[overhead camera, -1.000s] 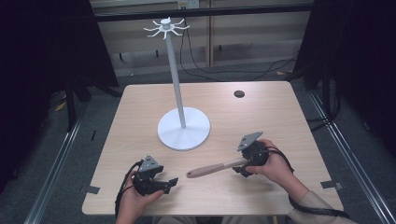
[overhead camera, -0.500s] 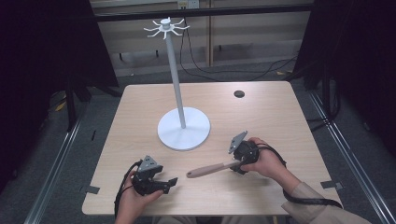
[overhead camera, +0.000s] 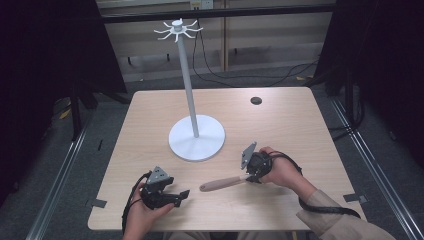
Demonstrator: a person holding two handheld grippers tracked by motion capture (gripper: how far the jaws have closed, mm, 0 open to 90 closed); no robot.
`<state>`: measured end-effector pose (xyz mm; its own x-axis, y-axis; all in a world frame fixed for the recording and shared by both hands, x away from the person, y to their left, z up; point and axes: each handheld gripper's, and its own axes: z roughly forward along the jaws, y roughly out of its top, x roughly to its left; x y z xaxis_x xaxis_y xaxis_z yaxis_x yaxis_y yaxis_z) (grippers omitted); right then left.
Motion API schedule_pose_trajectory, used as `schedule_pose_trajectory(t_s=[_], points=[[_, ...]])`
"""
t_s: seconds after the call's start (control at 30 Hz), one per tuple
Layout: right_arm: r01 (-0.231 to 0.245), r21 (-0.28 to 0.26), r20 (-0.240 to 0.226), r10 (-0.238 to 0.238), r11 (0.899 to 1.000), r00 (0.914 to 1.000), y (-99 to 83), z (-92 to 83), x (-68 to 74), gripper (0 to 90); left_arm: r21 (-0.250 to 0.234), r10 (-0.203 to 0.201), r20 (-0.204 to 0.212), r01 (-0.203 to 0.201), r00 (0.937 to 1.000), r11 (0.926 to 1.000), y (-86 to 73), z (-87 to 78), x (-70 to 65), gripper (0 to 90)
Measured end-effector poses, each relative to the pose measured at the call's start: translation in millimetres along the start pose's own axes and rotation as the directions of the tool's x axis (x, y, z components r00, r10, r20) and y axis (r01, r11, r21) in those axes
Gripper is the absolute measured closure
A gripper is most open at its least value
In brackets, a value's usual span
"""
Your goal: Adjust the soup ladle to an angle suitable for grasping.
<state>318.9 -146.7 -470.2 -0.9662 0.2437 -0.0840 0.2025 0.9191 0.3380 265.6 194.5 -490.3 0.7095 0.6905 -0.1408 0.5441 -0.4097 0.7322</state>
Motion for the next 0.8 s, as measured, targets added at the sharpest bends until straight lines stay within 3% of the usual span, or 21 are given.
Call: schedule_pose_trajectory(t_s=[0.1, 0.17, 0.2, 0.23, 0.37, 0.4, 0.43, 0.47, 0.6, 0.67, 0.73, 0.8], points=[[0.021, -0.015, -0.034, -0.022, 1.000, 0.9992, -1.6, -1.0, 2.4, 79.4, 0.005, 0.000, -0.001, 0.000, 1.0000, 1.0000, -0.5, -0.5, 1.1, 22.3], [-0.030, -0.052, -0.057, 0.027, 0.998, 0.9980, -5.9, -1.8, 2.0, 79.5, 0.001, -0.005, -0.005, 0.005, 1.0000, 1.0000, -0.8, -0.2, 1.4, 22.3], [-0.019, -0.066, -0.067, 0.014, 0.998, 0.9976, -7.8, -2.4, 1.7, 79.5, 0.002, -0.005, -0.005, 0.005, 1.0000, 1.0000, -0.9, -0.1, 1.4, 22.3], [-0.004, -0.066, -0.065, -0.001, 0.998, 0.9979, -9.6, -4.2, 3.2, 79.5, 0.001, -0.006, -0.004, 0.006, 1.0000, 1.0000, -0.8, 0.0, 1.2, 22.3], [-0.031, -0.115, -0.051, 0.025, 0.993, 0.9984, -14.7, -10.9, 3.3, 79.5, 0.002, -0.004, -0.002, 0.004, 1.0000, 1.0000, -0.1, 0.8, 0.6, 22.2], [-0.040, -0.149, -0.048, 0.033, 0.988, 0.9983, -15.4, -16.6, 3.2, 79.5, 0.003, -0.004, -0.003, 0.004, 1.0000, 1.0000, 0.1, 1.3, 0.3, 22.1], [-0.040, -0.149, -0.048, 0.033, 0.988, 0.9983, -15.4, -16.6, 3.2, 79.5, 0.003, -0.004, -0.003, 0.004, 1.0000, 1.0000, 0.2, 1.5, 0.1, 22.1], [-0.045, -0.190, -0.031, 0.040, 0.981, 0.9987, -15.1, -22.6, 3.0, 79.5, 0.002, -0.003, 0.000, 0.003, 1.0000, 1.0000, 0.4, 2.1, -0.1, 22.1], [-0.074, -0.225, -0.034, 0.068, 0.972, 0.9971, -14.4, -30.4, 4.5, 79.4, 0.004, -0.003, -0.002, 0.003, 1.0000, 1.0000, 0.8, 2.6, -0.8, 22.0], [-0.088, -0.258, -0.029, 0.083, 0.962, 0.9961, -14.2, -35.0, 3.5, 79.4, 0.007, 0.002, 0.001, -0.002, 1.0000, 1.0000, 0.9, 2.7, -0.5, 22.0], [-0.128, -0.297, -0.034, 0.123, 0.946, 0.9918, -15.1, -38.6, 2.3, 79.4, 0.005, -0.002, 0.002, 0.002, 1.0000, 1.0000, 1.0, 3.0, -0.6, 22.0], [-0.167, -0.361, -0.037, 0.165, 0.917, 0.9857, -16.9, -42.8, -1.3, 79.4, 0.010, 0.005, 0.002, -0.005, 1.0000, 0.9999, 0.9, 3.0, -0.3, 22.0]])
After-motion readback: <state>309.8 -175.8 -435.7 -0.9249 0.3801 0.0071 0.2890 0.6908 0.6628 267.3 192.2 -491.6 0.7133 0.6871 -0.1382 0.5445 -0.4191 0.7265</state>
